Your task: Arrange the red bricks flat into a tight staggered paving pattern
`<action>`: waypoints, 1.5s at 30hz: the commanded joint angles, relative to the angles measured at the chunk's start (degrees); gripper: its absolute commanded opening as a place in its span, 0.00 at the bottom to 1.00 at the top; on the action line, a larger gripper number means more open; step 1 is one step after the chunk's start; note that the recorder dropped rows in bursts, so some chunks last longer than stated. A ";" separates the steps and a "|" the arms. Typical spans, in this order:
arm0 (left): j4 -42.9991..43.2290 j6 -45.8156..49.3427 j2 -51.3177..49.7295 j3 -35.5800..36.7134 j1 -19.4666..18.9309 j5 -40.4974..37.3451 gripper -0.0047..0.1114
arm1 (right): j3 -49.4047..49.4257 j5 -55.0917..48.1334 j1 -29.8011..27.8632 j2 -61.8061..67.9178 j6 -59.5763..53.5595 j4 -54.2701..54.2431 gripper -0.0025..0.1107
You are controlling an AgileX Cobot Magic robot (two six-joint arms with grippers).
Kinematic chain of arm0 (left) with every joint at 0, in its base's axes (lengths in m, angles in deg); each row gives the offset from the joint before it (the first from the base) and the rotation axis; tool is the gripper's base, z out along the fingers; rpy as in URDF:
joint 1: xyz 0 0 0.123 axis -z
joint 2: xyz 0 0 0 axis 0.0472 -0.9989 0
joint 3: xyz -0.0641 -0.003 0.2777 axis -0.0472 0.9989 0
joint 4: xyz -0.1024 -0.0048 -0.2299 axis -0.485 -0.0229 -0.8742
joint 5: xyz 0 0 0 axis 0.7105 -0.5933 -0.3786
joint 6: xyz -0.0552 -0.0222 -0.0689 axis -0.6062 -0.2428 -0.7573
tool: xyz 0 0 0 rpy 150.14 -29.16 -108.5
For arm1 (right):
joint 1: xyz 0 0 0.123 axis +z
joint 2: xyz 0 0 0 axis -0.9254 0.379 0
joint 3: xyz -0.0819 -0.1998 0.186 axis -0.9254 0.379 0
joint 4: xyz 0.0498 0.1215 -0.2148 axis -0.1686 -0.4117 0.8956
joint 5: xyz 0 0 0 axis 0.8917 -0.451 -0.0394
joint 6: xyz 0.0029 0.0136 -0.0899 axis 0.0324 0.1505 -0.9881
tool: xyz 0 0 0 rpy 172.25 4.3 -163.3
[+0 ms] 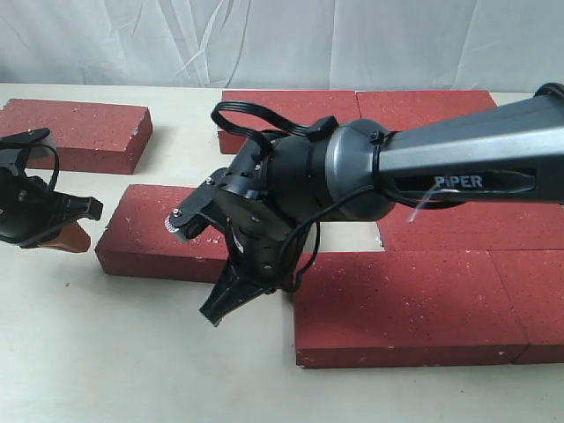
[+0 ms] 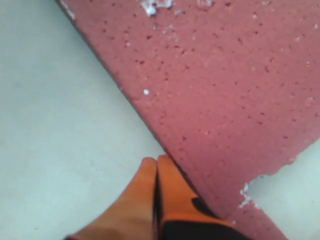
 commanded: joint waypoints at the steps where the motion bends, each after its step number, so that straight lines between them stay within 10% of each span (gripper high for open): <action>1: -0.46 0.18 -0.17 -0.33 0.01 0.70 0.04 | -0.29 0.44 -0.31 -0.03 0.26 1.00 0.02; 17: -2.24 0.28 -0.17 -0.33 0.01 2.88 0.04 | -0.29 2.21 -0.50 -6.08 -0.70 -5.97 0.02; 32: -5.90 2.99 -0.17 -0.85 0.01 4.14 0.04 | -0.18 -0.43 -14.84 -10.92 -1.24 -11.76 0.02; 45: -7.26 3.41 -0.17 -0.85 0.01 4.39 0.04 | -0.18 -5.14 -14.84 -10.07 -20.10 -31.68 0.02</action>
